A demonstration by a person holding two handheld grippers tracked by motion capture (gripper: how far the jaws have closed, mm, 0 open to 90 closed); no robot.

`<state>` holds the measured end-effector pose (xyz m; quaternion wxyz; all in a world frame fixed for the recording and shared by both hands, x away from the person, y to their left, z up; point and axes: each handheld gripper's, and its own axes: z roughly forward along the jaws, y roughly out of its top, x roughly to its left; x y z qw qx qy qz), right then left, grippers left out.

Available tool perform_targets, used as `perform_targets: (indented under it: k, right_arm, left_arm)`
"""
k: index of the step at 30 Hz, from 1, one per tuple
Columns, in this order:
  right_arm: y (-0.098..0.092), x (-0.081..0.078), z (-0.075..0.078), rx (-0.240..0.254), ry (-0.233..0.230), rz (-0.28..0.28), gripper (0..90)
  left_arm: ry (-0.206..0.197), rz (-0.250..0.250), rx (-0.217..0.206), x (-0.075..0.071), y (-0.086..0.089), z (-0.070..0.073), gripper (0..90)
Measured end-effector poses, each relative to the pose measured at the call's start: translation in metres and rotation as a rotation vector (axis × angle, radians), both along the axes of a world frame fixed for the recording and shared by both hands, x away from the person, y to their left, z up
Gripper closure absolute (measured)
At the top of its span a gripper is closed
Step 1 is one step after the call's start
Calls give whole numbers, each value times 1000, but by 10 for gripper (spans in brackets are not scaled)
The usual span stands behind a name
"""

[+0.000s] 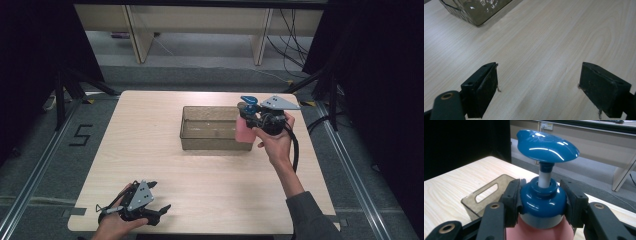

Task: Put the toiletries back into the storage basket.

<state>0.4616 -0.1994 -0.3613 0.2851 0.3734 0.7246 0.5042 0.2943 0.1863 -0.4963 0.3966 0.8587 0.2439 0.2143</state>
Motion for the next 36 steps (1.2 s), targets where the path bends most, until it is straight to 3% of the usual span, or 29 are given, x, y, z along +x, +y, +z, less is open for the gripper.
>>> perform_targets:
  k: [3,4,6,7,9,10,15,16,17,18,19,21,22,25,26,27,29,32,33,35,36]
  right_arm:
    - [1,6,0,-5,-7,-1,539]
    - [2,7,0,13,15,-1,539]
    - [2,11,-1,11,1,-3,539]
    - [4,12,-2,24,12,-21,539]
    - [3,16,-4,26,20,-11,539]
    - [4,18,-4,25,9,-24,539]
    - [5,24,-5,31,30,-34,539]
    - [4,26,-5,22,15,-32,539]
    - [6,27,-5,33,23,-36,539]
    - [6,28,-6,36,26,-39,539]
    - [6,31,-6,21,4,-33,539]
    - [6,32,-7,24,14,-38,539]
    - [6,32,-8,23,6,-48,539]
    - [6,36,-11,26,25,-47,539]
    - [5,37,-13,19,4,-56,539]
    - [6,38,-13,25,28,-52,539]
    - [6,40,-15,15,17,-56,539]
    - [6,42,-17,21,26,-61,539]
    - [5,42,-17,14,24,-64,539]
    - [6,44,-20,28,44,-64,539]
    - [6,44,-20,22,32,-67,539]
  left_arm:
    - [-7,5,3,1,0,0,149]
    - [-2,10,-26,0,-2,-1,149]
    - [-3,-1,5,0,0,0,149]
    - [-3,10,-22,0,-1,-1,149]
    - [1,10,-33,0,-2,-1,149]
    - [-1,-4,4,0,0,0,149]
    - [-1,8,-26,0,-2,-1,149]
    - [0,-3,0,0,0,0,149]
    - [1,-3,0,0,0,0,149]
    - [1,8,-27,0,-2,-1,149]
    - [-3,6,-16,0,-1,0,149]
    - [-2,6,-21,0,-1,-1,149]
    - [0,0,5,0,0,1,149]
    - [0,7,-27,0,-2,-1,149]
    - [0,5,-15,0,-1,0,149]
    - [0,-2,7,0,0,1,149]
    - [-1,5,-20,0,-1,-1,149]
    - [1,4,-18,0,-1,0,149]
    - [0,-1,0,0,0,0,149]
    - [1,3,-18,0,-1,0,149]
    - [-1,3,-18,0,-1,0,149]
